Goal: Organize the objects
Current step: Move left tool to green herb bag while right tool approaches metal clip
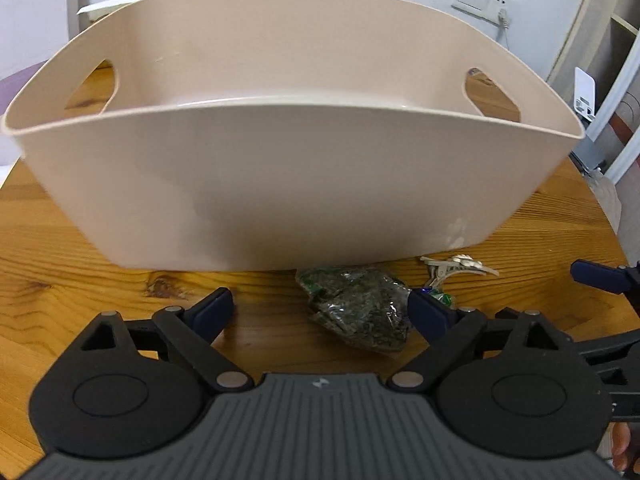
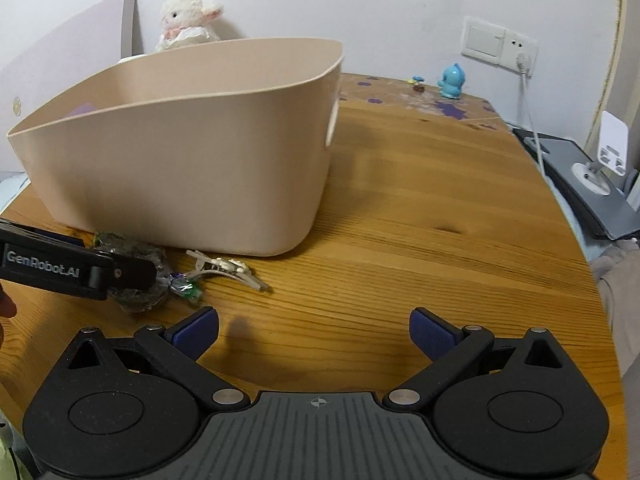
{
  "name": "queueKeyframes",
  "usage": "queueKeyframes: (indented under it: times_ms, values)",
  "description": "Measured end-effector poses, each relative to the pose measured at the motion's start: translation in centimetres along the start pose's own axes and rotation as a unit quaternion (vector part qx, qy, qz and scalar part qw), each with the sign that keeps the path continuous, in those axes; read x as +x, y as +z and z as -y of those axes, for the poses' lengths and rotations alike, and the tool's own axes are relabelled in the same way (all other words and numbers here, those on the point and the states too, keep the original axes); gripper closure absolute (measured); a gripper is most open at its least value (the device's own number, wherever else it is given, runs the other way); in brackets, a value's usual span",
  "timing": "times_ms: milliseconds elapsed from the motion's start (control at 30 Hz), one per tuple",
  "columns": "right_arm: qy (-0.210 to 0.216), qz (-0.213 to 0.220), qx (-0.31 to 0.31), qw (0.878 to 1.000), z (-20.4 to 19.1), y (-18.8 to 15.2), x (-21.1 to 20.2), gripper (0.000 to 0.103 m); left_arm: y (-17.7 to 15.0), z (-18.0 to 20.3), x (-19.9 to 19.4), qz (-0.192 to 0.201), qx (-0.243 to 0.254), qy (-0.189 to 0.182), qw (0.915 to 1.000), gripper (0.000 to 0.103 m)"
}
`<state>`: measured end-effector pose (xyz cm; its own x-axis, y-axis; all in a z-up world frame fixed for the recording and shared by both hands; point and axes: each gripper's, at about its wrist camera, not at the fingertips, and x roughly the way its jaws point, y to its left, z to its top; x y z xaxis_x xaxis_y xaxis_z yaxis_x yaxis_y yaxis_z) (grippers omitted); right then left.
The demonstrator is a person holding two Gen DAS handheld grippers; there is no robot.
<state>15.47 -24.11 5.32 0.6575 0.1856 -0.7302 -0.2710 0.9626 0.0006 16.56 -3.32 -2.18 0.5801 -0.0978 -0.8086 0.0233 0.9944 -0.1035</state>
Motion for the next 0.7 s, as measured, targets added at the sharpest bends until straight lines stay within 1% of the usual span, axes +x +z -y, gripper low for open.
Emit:
queueKeyframes:
  times_ms: [300, 500, 567, 633, 700]
  values:
    - [0.014, 0.001, -0.025, 1.000, -2.2, 0.2, 1.7, 0.000, -0.2, -3.5, -1.2, 0.005, -0.034, 0.007, 0.9994, 0.007]
    - [0.022, 0.009, -0.049, 0.999, -3.8, 0.8, 2.4, 0.000, -0.3, -4.1, -1.8, 0.002, -0.039, -0.018, 0.9991, 0.007]
    - [0.026, 0.013, -0.054, 0.998, -4.3, 0.9, 2.5, 0.004, -0.3, -3.8, -1.5, 0.001, -0.034, -0.015, 0.9993, 0.007]
    - [0.029, 0.016, -0.055, 0.998, -4.7, 0.9, 2.5, 0.008, -0.8, -3.8, -1.6, 0.005, -0.025, -0.002, 0.9997, 0.007]
    - [0.036, 0.016, -0.048, 0.998, -4.7, 1.0, 2.6, 0.013, -0.8, -4.0, -1.7, 0.005, -0.028, 0.007, 0.9996, 0.007]
